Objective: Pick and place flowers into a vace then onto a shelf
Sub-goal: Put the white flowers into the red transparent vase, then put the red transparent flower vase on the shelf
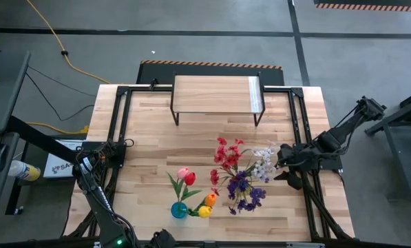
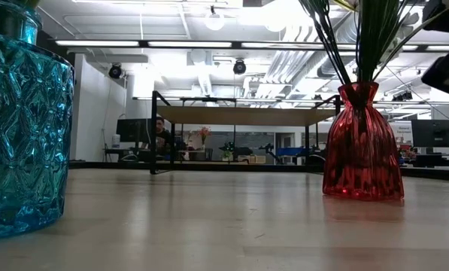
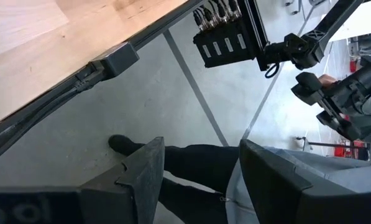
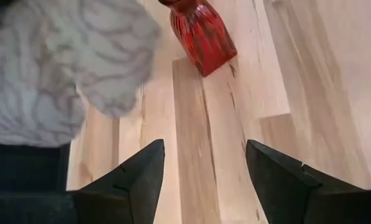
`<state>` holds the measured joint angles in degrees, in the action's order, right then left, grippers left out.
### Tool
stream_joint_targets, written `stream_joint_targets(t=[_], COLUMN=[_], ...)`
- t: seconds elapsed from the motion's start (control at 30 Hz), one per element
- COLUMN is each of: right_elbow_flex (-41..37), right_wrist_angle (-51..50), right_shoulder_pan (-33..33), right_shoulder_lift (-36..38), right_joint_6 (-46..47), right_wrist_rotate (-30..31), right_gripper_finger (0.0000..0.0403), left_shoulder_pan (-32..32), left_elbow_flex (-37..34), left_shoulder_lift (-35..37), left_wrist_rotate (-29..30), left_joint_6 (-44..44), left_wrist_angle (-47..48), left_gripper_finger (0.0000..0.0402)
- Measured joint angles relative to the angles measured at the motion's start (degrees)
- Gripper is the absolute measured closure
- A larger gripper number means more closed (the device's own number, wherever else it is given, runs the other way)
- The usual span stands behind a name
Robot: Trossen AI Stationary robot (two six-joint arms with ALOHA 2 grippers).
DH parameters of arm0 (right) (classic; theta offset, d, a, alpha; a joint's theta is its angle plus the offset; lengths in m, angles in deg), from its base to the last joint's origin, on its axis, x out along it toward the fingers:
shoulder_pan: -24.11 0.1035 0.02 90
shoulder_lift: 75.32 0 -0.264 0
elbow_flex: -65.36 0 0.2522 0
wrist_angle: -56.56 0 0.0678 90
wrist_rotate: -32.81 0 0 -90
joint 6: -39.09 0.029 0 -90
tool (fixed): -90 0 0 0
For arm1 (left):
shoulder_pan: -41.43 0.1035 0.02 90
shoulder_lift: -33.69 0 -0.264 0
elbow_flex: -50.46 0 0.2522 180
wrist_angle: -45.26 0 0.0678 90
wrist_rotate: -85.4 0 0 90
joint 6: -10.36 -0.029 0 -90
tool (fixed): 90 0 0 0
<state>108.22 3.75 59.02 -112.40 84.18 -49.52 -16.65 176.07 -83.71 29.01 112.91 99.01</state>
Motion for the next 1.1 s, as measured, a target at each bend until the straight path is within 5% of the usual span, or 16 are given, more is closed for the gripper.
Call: stream_joint_targets(t=[0.47,0.7,0.93,1.1], right_elbow_flex=[0.0,0.0,0.0,-3.2], right_wrist_angle=[-2.8,-5.4,-4.3,9.6], right_shoulder_pan=[3.6,13.6,24.3,27.0], right_shoulder_lift=[0.0,0.0,-4.0,-12.0], right_joint_6=[10.0,21.1,32.7,33.9], right_wrist_rotate=[-7.8,0.3,15.6,23.2], right_gripper_finger=[0.0185,0.0186,0.0187,0.0186], left_shoulder_pan=[0.0,0.0,0.0,0.0], left_elbow_flex=[0.0,0.0,0.0,0.0], left_shoulder_lift=[0.0,0.0,0.0,0.0], left_wrist_rotate=[0.0,0.0,0.0,0.0], left_joint_6=[-0.1,-0.6,-0.7,-0.7], left_wrist_angle=[0.1,0.5,0.5,0.5], left_gripper_finger=[0.0163,0.0163,0.0163,0.0163])
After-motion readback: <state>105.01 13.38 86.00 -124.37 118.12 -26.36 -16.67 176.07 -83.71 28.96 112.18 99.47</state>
